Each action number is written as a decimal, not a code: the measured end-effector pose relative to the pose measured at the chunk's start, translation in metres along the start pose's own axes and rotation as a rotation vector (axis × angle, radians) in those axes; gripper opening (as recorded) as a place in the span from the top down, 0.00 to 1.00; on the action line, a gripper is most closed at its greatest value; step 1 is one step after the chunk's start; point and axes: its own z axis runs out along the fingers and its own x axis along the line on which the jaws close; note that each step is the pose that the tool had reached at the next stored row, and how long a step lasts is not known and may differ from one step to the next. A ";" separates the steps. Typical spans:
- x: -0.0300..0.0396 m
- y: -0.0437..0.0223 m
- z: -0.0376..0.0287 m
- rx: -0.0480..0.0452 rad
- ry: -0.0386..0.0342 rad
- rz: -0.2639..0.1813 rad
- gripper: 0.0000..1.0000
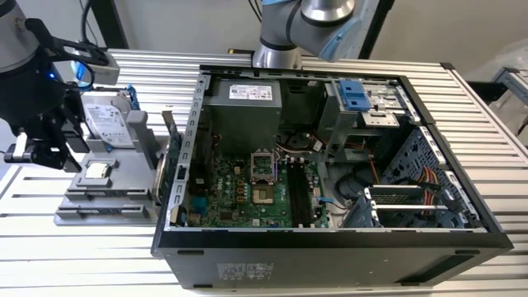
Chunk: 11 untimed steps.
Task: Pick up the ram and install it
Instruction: 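Pick up the ram and move it above insertion slot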
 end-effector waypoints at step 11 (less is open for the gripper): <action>0.0006 -0.0017 0.0132 0.0001 0.0000 0.000 0.00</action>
